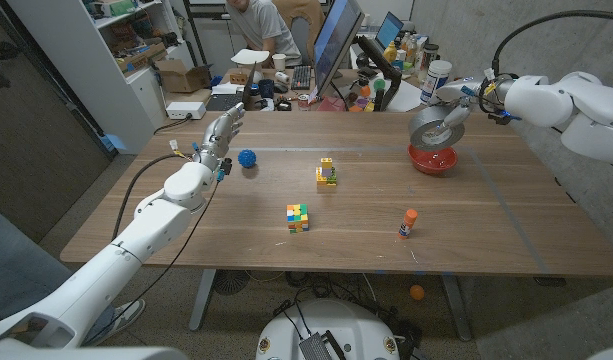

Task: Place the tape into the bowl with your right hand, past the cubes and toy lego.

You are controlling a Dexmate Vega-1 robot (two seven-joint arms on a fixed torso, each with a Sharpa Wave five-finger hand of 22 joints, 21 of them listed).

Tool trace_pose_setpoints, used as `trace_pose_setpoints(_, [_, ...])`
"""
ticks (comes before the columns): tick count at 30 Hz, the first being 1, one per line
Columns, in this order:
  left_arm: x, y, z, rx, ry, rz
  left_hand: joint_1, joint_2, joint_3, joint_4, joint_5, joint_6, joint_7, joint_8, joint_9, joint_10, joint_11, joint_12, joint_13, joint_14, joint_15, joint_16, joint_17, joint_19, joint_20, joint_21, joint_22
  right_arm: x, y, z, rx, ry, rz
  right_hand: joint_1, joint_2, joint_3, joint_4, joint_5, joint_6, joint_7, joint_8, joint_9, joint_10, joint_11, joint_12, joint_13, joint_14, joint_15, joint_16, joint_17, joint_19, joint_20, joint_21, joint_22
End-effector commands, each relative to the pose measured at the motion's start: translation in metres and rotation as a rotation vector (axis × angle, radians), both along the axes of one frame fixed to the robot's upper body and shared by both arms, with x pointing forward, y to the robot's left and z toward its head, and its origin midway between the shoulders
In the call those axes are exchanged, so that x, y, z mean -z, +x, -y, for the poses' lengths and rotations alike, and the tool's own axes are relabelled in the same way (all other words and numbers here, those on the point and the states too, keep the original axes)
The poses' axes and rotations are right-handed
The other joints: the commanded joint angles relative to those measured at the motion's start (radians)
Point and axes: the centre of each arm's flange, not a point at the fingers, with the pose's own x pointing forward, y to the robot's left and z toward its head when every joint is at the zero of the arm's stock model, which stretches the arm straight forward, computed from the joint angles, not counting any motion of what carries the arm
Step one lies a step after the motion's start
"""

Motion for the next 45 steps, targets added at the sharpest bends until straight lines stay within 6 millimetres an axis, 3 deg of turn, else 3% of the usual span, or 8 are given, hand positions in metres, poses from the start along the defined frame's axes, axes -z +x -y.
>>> trace_pose_setpoints(1, [0.003,-0.006,-0.001,-0.015,-0.003,0.0,0.005,0.007,0.008,-0.001,0.004,0.007,0.004,0.005,0.005,0.004,0.004,0.007,0.005,0.0,0.0,0.001,0.004,-0.007,0.001,0.001,0.004,-0.007,0.017,-0.008,-0.027,-0.029,-0.025,0.244,0.253,0.009,0.002,0.006,0.123,-0.106,0.008,0.004,0.013,0.001,-0.003,-0.003,0.016,-0.101,-0.007,0.008,0.123,-0.143,0.009,0.003])
trace_pose_setpoints(21, [0.012,-0.012,0.007,-0.013,-0.005,-0.014,0.009,0.007,0.01,-0.003,0.004,0.004,0.006,0.004,0.005,0.003,0.006,0.008,0.007,-0.001,0.0,0.001,0.004,-0.007,0.001,0.002,0.004,-0.012,0.045,0.007,0.012,-0.011,-0.064,0.24,0.253,0.011,0.001,0.007,0.131,-0.105,0.012,0.005,0.023,0.003,-0.004,-0.005,0.023,-0.105,-0.019,0.028,0.118,-0.156,0.025,0.004])
trace_pose_setpoints(45, [0.011,-0.013,0.013,-0.021,0.007,-0.022,0.01,0.004,0.011,-0.004,0.003,0.004,0.006,0.004,0.005,-0.006,0.007,0.005,0.008,-0.003,-0.002,0.0,0.004,-0.012,0.002,0.001,0.004,-0.003,0.088,0.026,0.108,0.029,-0.121,0.234,0.256,0.014,0.004,0.011,0.136,-0.103,0.014,0.004,0.029,0.002,-0.005,-0.005,0.032,-0.104,-0.035,0.044,0.115,-0.161,0.044,0.004])
